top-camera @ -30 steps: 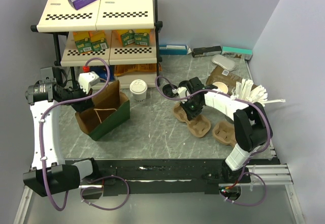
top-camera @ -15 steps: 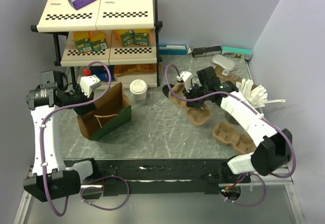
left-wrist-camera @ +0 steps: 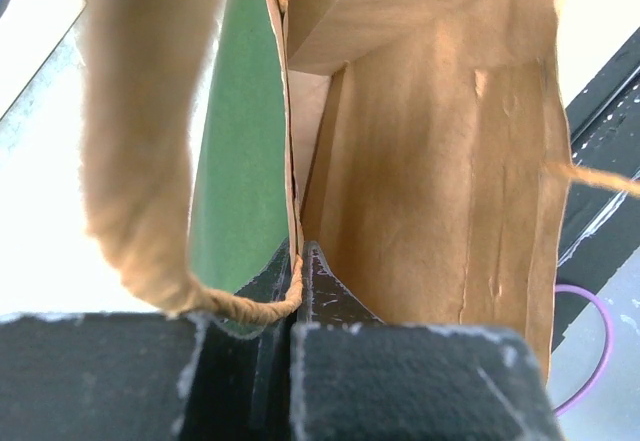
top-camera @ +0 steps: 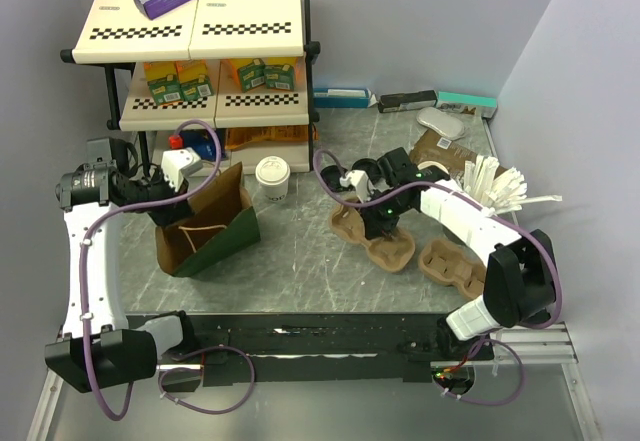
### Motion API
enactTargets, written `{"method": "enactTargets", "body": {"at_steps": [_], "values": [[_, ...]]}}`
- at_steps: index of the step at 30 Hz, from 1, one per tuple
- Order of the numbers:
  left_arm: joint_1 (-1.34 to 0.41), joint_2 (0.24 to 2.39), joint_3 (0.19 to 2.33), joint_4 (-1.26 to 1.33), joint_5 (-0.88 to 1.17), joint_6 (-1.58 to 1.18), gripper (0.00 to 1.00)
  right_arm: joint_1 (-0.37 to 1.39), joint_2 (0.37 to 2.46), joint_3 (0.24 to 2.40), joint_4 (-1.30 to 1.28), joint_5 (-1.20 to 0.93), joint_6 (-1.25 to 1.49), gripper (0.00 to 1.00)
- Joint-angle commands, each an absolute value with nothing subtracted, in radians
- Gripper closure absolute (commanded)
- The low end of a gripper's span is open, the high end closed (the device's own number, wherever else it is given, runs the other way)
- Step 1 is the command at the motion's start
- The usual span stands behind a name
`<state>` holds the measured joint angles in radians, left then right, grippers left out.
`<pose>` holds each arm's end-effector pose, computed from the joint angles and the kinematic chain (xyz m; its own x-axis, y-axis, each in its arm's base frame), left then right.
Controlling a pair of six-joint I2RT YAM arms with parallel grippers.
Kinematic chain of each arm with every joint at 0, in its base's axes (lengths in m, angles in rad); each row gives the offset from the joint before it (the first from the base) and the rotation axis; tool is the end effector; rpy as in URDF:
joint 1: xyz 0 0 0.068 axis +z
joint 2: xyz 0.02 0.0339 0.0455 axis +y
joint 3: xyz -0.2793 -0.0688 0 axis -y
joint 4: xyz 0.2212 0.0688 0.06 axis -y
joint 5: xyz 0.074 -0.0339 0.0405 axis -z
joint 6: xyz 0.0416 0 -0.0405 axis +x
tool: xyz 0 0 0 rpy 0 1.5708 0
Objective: Pack the takeout coffee
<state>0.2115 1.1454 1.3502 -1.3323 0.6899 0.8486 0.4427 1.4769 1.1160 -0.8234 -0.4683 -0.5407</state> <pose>0.1567 0.0066 0.3758 -0.5051 0.4835 -0.7149 0.7321 0.6787 -0.0582 0.2304 0.1300 0.2667 -0.4417 -0.7177 -0.5384 -0.8903 0.4246 0.1644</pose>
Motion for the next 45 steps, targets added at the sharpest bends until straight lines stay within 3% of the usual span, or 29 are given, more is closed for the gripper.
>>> {"method": "enactTargets", "body": {"at_steps": [1,15,30,35,39,45], "values": [[0.207,1.135,1.348,-1.348,0.765,0.849,0.99,0.451,1.491,1.083,-0.821,-0.532,-0.65,1.0],[0.204,1.097,1.249,-1.218,0.818,0.787,0.99,0.42,1.529,1.103,-0.92,-0.532,-0.747,1.0],[0.163,1.085,1.278,-1.275,0.856,0.777,0.99,0.423,1.462,1.241,-0.991,-0.633,-0.729,1.0],[0.092,1.066,1.279,-1.184,0.853,0.667,0.99,0.423,1.408,1.391,-1.054,-0.702,-0.726,1.0],[0.045,1.039,1.282,-1.111,0.783,0.585,0.99,0.428,1.422,1.633,-1.114,-0.761,-0.683,1.0],[0.005,1.026,1.333,-1.126,0.612,0.672,0.99,0.469,1.453,1.857,-1.141,-0.799,-0.612,1.0]]}}
